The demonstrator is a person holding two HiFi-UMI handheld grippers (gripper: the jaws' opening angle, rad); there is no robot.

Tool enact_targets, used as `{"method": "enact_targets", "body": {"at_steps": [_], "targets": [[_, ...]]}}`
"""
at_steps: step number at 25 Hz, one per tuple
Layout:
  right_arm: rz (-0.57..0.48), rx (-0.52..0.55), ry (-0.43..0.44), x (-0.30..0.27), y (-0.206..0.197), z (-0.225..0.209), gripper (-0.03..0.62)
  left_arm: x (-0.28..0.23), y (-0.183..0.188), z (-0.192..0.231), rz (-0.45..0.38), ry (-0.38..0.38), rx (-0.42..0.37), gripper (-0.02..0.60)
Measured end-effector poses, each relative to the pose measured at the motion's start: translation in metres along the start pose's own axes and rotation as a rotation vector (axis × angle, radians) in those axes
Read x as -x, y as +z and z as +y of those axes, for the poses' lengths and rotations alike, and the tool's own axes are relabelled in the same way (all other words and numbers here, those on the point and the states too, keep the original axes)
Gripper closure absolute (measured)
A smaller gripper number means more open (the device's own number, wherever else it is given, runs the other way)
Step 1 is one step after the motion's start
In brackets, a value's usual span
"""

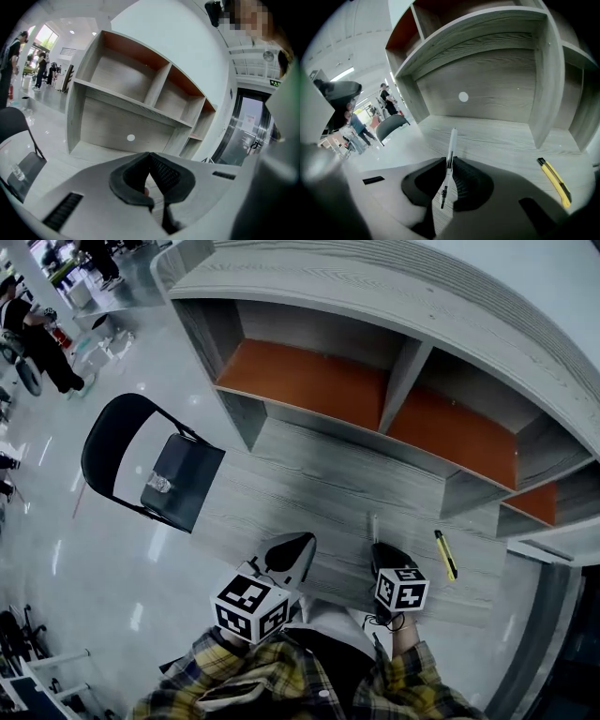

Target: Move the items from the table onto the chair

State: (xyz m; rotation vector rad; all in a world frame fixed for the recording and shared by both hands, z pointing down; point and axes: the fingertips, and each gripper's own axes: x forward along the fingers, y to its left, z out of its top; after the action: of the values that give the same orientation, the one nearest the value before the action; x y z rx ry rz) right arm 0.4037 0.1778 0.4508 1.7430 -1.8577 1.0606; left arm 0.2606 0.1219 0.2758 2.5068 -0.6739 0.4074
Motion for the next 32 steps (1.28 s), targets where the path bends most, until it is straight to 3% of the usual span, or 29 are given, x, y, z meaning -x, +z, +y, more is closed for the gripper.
{"method": "enact_targets", "body": {"at_steps": [9, 16, 20, 27, 32], "targets": [[0.094, 0.137, 0.153, -0.03, 0.016, 0.069, 0.537, 0.045, 0.002, 0.052, -0.049, 0.166, 0.117, 0.577], [0.128, 0.227, 0.213, -0.077, 0.019, 0.144, 0.537, 0.087, -0.016, 0.125, -0.073, 0.218, 0.177, 0.577], [0.134, 0.243, 0.23, -0.102, 0.022, 0.208, 0.537, 0.121, -0.016, 0.178, -0.081, 0.213, 0.187, 0.577], [0.159, 0.207, 0.234, -0.165, 0.022, 0.336, 0.537, 0.191, -0.023, 0.28, -0.022, 0.171, 0.171, 0.577], [0.162, 0.219, 0.285, -0.228, 0.017, 0.429, 0.537, 0.237, -0.051, 0.365, -0.004, 0.203, 0.19, 0.577]]}}
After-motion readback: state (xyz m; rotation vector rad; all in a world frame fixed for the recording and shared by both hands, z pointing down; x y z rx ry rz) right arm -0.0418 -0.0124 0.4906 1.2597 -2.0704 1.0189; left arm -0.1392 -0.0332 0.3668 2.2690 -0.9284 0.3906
